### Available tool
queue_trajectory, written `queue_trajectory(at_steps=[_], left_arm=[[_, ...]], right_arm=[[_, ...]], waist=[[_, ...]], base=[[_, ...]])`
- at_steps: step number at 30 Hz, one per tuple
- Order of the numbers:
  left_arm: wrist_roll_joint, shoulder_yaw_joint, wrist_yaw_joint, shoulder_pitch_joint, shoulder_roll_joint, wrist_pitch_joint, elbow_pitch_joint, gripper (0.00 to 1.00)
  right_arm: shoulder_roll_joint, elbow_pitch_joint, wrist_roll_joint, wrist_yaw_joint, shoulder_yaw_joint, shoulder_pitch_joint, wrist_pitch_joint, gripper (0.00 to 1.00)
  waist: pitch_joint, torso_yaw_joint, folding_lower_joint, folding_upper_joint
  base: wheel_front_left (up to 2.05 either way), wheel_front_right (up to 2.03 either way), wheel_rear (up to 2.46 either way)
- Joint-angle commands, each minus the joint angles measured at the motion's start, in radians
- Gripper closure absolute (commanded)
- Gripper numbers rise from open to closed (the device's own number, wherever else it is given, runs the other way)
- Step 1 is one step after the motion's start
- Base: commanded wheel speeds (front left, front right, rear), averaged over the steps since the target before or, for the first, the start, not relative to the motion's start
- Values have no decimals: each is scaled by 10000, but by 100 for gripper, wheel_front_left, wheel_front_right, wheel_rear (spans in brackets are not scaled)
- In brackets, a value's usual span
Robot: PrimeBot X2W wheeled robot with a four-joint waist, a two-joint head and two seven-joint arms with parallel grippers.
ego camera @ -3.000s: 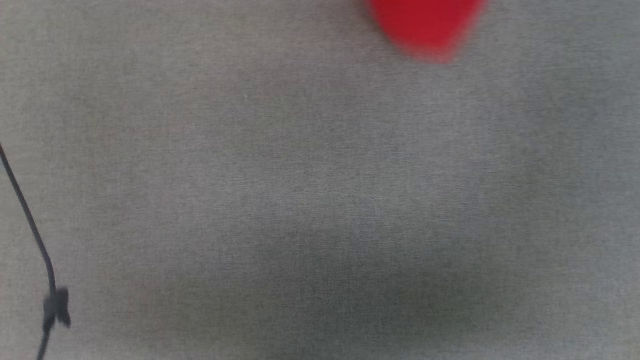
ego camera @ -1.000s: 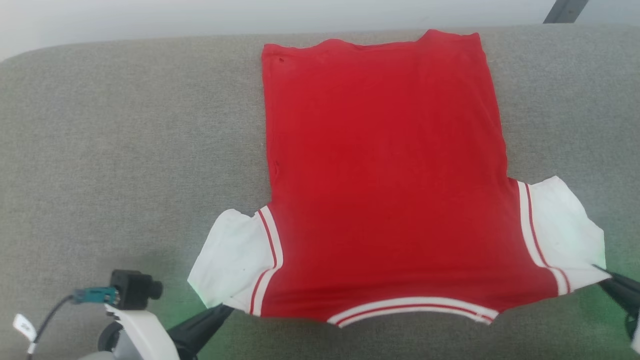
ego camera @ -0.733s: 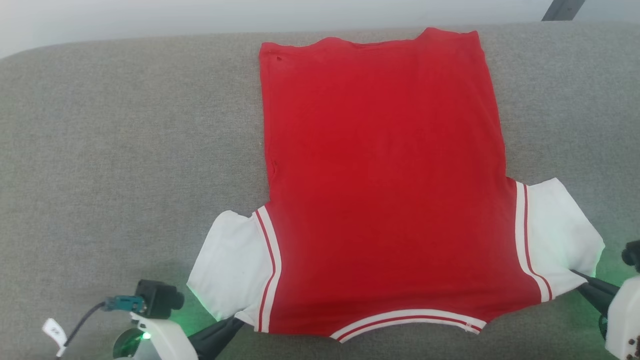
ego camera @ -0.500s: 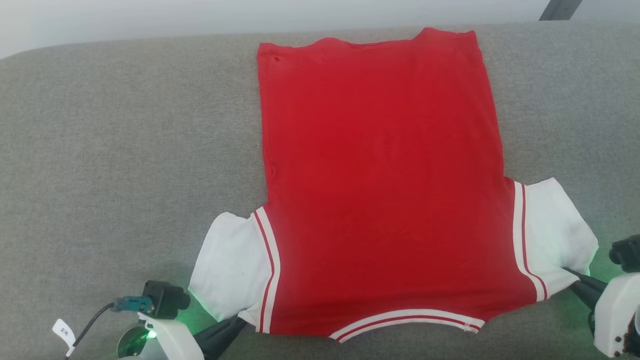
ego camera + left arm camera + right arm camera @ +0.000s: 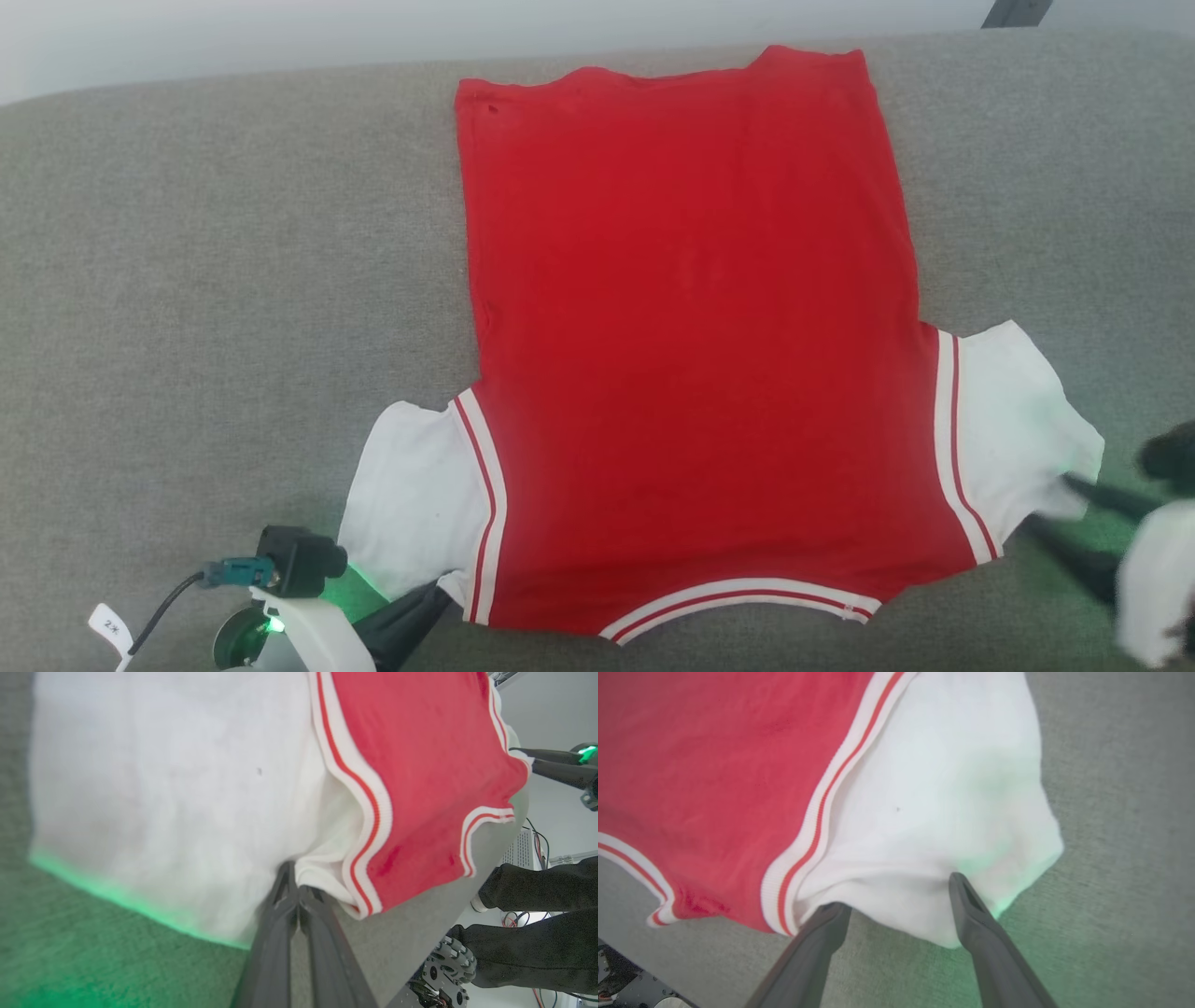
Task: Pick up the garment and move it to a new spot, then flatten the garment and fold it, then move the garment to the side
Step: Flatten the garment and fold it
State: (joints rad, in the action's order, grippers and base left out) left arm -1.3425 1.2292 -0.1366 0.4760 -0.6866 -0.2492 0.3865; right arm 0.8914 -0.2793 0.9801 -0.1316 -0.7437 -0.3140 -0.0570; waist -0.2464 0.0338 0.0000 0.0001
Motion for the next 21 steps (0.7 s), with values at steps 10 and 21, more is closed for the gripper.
queue_trajectory(at_steps=[10, 21], left_arm=[[815, -238, 212, -19, 658, -73, -403, 100], [1559, -393, 140, 1088, 1641, -104, -565, 100]], right_arm=[[2779, 3611, 1583, 15, 3673, 1574, -1659, 0], [971, 1644, -633, 17, 5640, -2774, -4797, 0]], waist=[[-465, -593, 0, -1], [-2095, -2270, 0, -1]], base=[[0, 0, 0], [0, 0, 0]])
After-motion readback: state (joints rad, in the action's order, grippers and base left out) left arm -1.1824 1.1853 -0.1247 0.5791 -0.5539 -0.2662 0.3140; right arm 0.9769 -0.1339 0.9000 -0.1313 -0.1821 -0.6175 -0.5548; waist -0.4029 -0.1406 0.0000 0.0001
